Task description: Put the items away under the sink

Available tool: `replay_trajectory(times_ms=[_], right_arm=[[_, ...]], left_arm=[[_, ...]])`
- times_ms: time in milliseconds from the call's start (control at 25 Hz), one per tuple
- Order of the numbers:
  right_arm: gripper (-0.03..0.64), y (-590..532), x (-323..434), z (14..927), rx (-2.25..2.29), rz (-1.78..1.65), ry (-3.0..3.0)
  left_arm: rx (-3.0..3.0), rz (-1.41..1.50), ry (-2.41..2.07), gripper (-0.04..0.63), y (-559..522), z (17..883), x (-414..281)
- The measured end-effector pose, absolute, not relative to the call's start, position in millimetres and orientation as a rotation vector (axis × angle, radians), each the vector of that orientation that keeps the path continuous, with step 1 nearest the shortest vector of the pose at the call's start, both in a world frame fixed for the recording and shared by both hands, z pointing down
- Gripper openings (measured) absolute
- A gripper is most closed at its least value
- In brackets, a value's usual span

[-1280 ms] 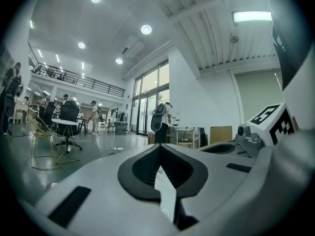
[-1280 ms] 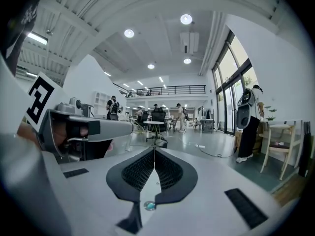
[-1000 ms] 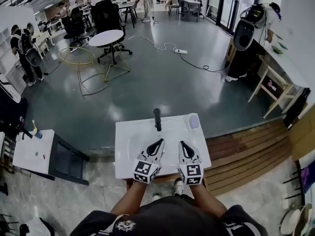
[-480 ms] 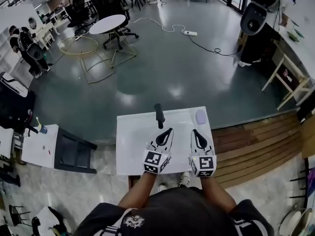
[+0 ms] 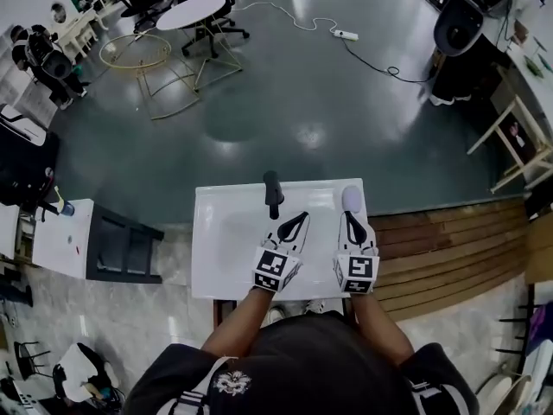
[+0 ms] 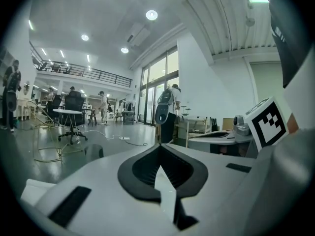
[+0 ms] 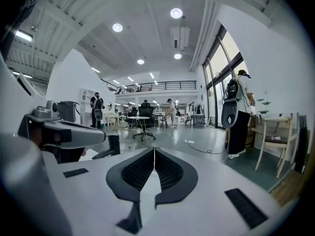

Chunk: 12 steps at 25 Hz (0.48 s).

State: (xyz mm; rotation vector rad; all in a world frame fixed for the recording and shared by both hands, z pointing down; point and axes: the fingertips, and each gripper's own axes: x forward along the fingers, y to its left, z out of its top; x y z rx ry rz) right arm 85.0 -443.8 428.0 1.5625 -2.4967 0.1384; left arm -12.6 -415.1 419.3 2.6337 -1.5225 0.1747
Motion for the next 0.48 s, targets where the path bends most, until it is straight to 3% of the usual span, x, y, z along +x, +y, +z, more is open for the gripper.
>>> replay_trajectory(times_ms=[160, 280, 480], right_arm=[[0.028, -460.4, 90.0, 450.7, 1.54, 0.158, -2.429], [0.194, -471.8, 94.4, 466.7, 1.513, 0.22, -2.402], [0.326, -489.9, 99.1, 494.5, 1.473, 0.275, -2.343]], left_arm=[[2.613, 0.204, -1.518, 0.0, -430.0, 431.6, -9.3], [2.607, 0.216, -1.508, 0.0, -440.9, 438.1, -3.1], [2.574, 0.203, -1.501, 0.0, -454.4, 445.1, -0.3]])
